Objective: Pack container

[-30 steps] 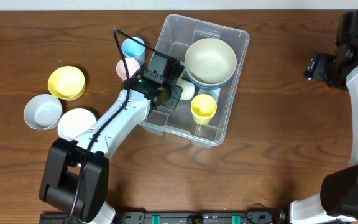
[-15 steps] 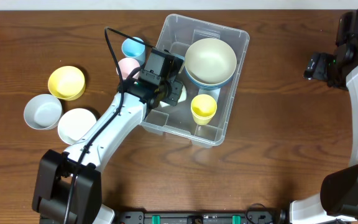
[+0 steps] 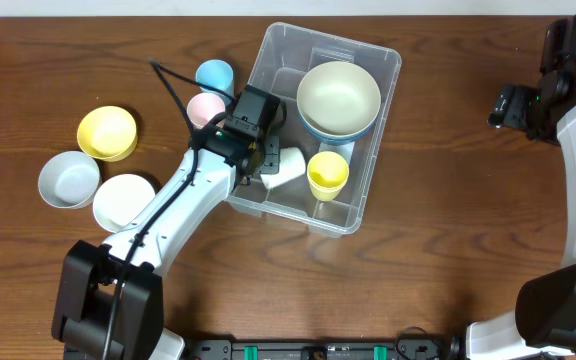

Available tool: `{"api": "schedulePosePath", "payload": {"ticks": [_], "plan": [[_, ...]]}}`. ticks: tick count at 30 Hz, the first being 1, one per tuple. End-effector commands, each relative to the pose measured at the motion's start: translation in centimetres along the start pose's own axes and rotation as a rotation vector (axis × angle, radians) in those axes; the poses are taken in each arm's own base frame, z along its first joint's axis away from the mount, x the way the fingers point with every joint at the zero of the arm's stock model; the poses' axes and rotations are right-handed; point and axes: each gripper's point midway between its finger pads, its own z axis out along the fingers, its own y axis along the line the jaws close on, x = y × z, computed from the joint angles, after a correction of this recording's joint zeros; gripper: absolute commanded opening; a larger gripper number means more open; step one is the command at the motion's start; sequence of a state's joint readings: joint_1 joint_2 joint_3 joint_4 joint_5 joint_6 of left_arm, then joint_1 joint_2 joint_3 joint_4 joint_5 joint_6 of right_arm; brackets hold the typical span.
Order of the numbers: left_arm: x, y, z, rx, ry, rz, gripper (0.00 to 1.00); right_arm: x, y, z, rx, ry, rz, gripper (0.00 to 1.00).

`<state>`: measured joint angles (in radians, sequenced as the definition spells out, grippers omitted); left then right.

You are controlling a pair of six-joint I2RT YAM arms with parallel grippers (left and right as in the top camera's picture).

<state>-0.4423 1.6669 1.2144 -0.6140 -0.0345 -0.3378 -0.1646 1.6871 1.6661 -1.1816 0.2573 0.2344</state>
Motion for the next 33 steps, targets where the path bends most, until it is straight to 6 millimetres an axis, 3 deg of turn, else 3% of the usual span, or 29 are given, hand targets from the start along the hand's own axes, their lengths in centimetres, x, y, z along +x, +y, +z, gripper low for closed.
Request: {"api": "schedulePosePath", "payload": {"ticks": [1, 13, 21, 33], "plan": [[-0.7, 0.1, -0.6, -0.012, -0.024, -0.16, 0.57, -0.5, -0.3, -0.9, -0.004, -0.026, 0.028, 0.99], [1.5, -3.6, -0.8, 0.194, 0.122, -0.222, 0.57, -0.5, -0.3, -0.9, -0.004, -0.026, 0.028, 0.99], [3.3, -2.9, -0.8, 0.151, 0.2, -0.302, 0.47, -0.5, -0.3, -0.9, -0.005, -0.027, 0.028, 0.99], [4.8, -2.4, 0.7, 0.114, 0.252, -0.391, 0.47, -0.5, -0.3, -0.9, -0.004, -0.026, 0.028, 0.99]]}}
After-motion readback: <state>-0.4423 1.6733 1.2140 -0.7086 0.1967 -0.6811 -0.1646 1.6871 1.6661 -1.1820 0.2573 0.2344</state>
